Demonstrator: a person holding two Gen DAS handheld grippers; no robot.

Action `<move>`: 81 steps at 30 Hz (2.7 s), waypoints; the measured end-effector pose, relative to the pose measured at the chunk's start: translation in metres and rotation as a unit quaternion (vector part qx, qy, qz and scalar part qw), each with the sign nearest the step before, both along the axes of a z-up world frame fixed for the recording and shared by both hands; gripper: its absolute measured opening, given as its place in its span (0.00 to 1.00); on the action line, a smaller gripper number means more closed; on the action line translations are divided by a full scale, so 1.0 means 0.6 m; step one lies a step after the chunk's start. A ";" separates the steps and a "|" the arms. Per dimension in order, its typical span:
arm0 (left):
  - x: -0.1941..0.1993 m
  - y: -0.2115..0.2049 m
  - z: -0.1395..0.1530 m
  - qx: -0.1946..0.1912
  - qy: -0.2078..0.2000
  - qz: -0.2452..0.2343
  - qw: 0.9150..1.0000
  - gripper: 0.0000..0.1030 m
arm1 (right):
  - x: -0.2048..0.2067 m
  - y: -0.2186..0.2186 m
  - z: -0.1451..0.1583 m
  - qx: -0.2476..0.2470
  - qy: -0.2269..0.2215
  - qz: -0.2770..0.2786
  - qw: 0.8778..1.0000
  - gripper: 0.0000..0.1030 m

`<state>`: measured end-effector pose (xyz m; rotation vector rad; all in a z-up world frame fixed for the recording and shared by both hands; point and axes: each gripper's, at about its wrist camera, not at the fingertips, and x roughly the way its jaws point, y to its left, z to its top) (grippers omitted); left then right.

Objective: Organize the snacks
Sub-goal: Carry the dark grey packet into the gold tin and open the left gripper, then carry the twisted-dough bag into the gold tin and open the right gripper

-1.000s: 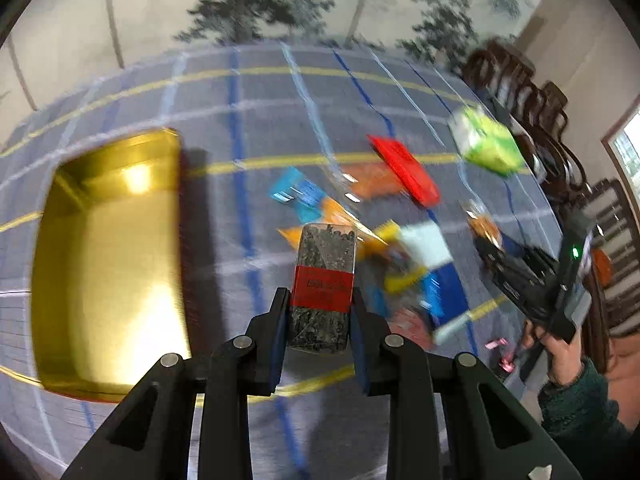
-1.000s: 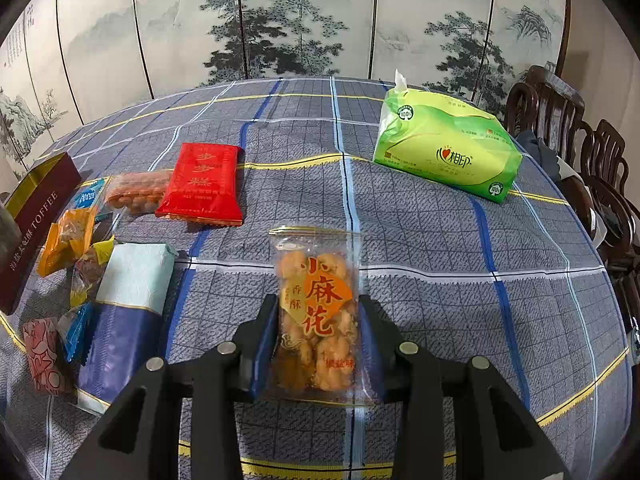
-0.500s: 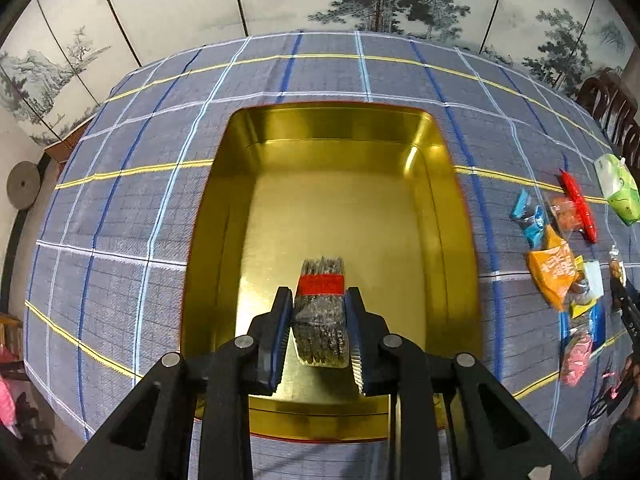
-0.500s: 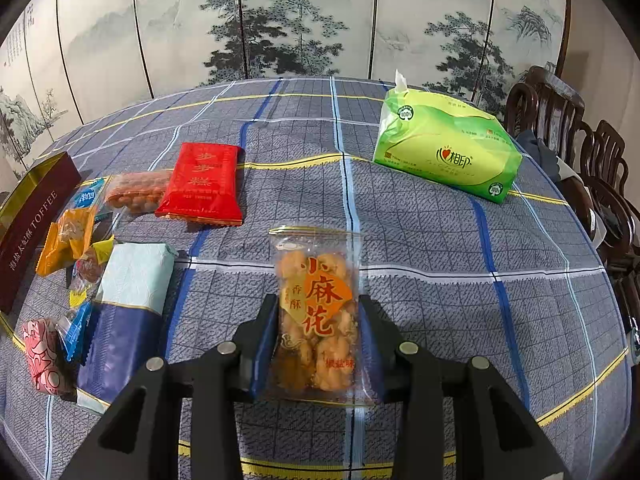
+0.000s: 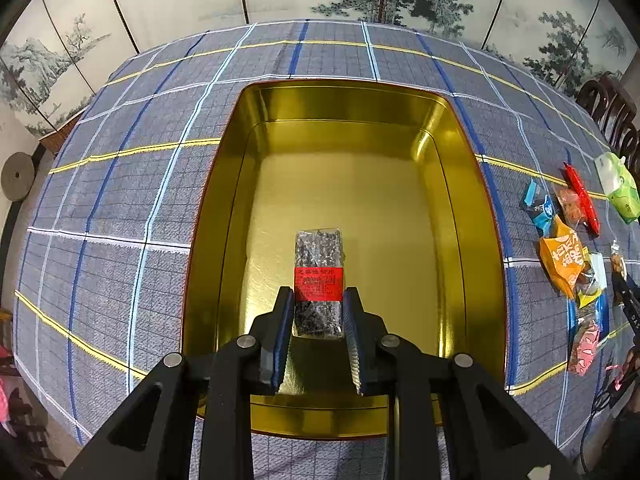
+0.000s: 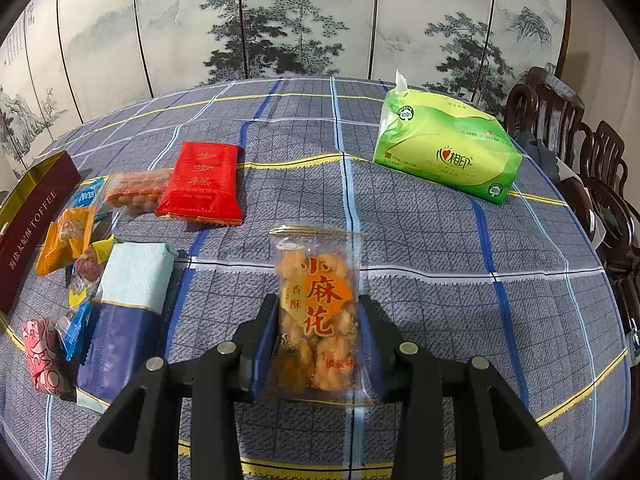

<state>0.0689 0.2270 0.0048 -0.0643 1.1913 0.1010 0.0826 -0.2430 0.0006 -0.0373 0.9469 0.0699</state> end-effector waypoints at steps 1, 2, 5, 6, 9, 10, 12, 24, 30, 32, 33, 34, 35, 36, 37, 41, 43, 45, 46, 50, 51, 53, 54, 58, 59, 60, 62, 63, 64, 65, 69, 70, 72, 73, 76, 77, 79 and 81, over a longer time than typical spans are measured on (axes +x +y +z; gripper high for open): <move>0.000 0.002 0.000 0.000 0.000 0.002 1.000 0.21 | 0.000 0.000 0.000 0.000 0.000 0.000 1.000 0.39; -0.001 0.004 0.000 0.001 -0.001 0.002 1.000 0.21 | 0.000 0.000 0.000 0.000 0.000 0.000 1.000 0.39; 0.000 0.010 0.000 0.002 -0.001 0.006 1.000 0.21 | 0.000 0.000 0.000 0.000 0.000 0.000 1.000 0.39; 0.001 0.013 0.000 0.004 -0.001 0.007 1.000 0.21 | 0.000 0.001 0.000 0.000 0.000 0.000 1.000 0.39; 0.002 0.023 -0.001 0.006 -0.004 0.012 1.000 0.22 | 0.000 0.000 0.000 0.000 0.000 0.000 1.000 0.39; 0.002 0.026 -0.001 0.006 -0.004 0.014 1.000 0.22 | 0.000 0.001 0.001 0.000 0.000 0.000 1.000 0.39; 0.002 0.029 -0.002 0.005 -0.004 0.014 1.000 0.22 | 0.000 0.001 0.000 0.000 0.000 0.000 1.000 0.38; 0.001 0.044 -0.028 0.008 0.016 0.017 1.000 0.27 | 0.001 0.001 0.004 -0.003 0.007 -0.011 1.000 0.36; 0.000 0.036 -0.035 0.022 0.018 0.011 1.000 0.43 | 0.002 0.005 0.011 -0.001 0.014 -0.029 0.999 0.36; -0.001 0.032 -0.027 0.015 0.006 0.005 1.000 0.52 | -0.001 0.010 0.022 -0.004 0.007 -0.031 0.999 0.36; -0.001 0.030 -0.024 0.013 0.002 0.002 1.000 0.55 | -0.002 0.014 0.028 -0.006 0.004 -0.032 0.999 0.36; -0.002 0.027 -0.018 0.013 -0.004 -0.002 1.000 0.58 | -0.003 0.017 0.036 -0.008 0.000 -0.034 0.999 0.36; -0.003 0.024 -0.013 0.014 -0.008 -0.004 1.000 0.59 | -0.004 0.020 0.042 -0.007 -0.002 -0.035 0.999 0.36; -0.005 0.022 -0.006 0.016 -0.014 -0.005 1.000 0.61 | -0.004 0.023 0.052 -0.004 -0.005 -0.037 0.999 0.36; -0.008 0.019 0.004 0.017 -0.023 -0.005 1.000 0.62 | -0.005 0.028 0.062 -0.002 -0.009 -0.037 0.999 0.36; -0.024 0.019 0.044 0.011 -0.061 0.005 0.998 0.68 | -0.004 0.074 0.101 0.016 -0.015 -0.014 1.000 0.36; -0.032 0.023 0.059 0.011 -0.074 0.013 0.997 0.69 | 0.000 0.116 0.114 0.029 -0.012 0.008 0.999 0.36; -0.045 0.028 0.072 0.016 -0.084 0.024 0.996 0.69 | 0.003 0.156 0.119 0.036 -0.006 0.029 0.999 0.36; -0.051 0.031 0.077 0.020 -0.088 0.031 0.995 0.69 | 0.004 0.183 0.121 0.043 -0.001 0.045 0.998 0.36; -0.080 0.053 0.084 0.037 -0.088 0.058 0.994 0.72 | 0.007 0.276 0.121 0.059 0.012 0.099 0.993 0.36; -0.087 0.059 0.083 0.035 -0.088 0.062 0.994 0.72 | 0.005 0.301 0.121 0.060 0.011 0.113 0.992 0.36; -0.102 0.077 0.081 0.020 -0.087 0.079 0.993 0.72 | 0.003 0.353 0.127 0.065 0.009 0.139 0.988 0.36; -0.107 0.083 0.080 0.016 -0.086 0.084 0.993 0.72 | 0.003 0.373 0.129 0.068 0.009 0.149 0.986 0.36; -0.130 0.106 0.081 0.012 -0.087 0.107 0.990 0.72 | -0.001 0.456 0.133 0.067 0.010 0.191 0.979 0.36; -0.136 0.113 0.081 0.013 -0.087 0.113 0.990 0.72 | -0.003 0.474 0.133 0.066 0.011 0.203 0.977 0.36; -0.140 0.116 0.082 0.013 -0.087 0.115 0.989 0.72 | -0.005 0.491 0.133 0.064 0.011 0.212 0.975 0.36; -0.148 0.128 0.079 0.013 -0.083 0.125 0.989 0.72 | -0.006 0.516 0.129 0.065 0.015 0.226 0.972 0.36; -0.151 0.131 0.076 0.013 -0.081 0.127 0.988 0.72 | -0.007 0.529 0.126 0.063 0.017 0.233 0.970 0.36; -0.153 0.136 0.074 0.012 -0.078 0.131 0.988 0.72 | -0.010 0.539 0.125 0.060 0.017 0.237 0.969 0.36; -0.155 0.138 0.072 0.011 -0.076 0.133 0.988 0.72 | -0.011 0.551 0.121 0.055 0.020 0.245 0.968 0.36; -0.163 0.149 0.061 0.004 -0.068 0.144 0.987 0.72 | -0.010 0.593 0.108 0.039 0.028 0.271 0.962 0.36; -0.165 0.152 0.058 0.001 -0.067 0.147 0.987 0.72 | -0.009 0.603 0.104 0.035 0.030 0.277 0.960 0.36; -0.168 0.156 0.057 -0.004 -0.066 0.151 0.986 0.72 | -0.006 0.625 0.097 0.024 0.030 0.286 0.957 0.36; -0.171 0.159 0.058 -0.006 -0.067 0.153 0.986 0.72 | -0.006 0.634 0.094 0.019 0.031 0.290 0.956 0.36; -0.178 0.169 0.063 -0.009 -0.071 0.163 0.984 0.72 | -0.004 0.656 0.087 0.007 0.031 0.298 0.954 0.36; -0.179 0.172 0.064 -0.010 -0.072 0.165 0.984 0.72 | -0.003 0.660 0.085 0.005 0.032 0.298 0.954 0.36; -0.183 0.180 0.068 -0.008 -0.074 0.169 0.983 0.72 | -0.001 0.665 0.078 0.010 0.043 0.299 0.953 0.36; -0.185 0.185 0.071 -0.007 -0.076 0.172 0.982 0.72 | 0.000 0.669 0.074 0.007 0.045 0.299 0.953 0.36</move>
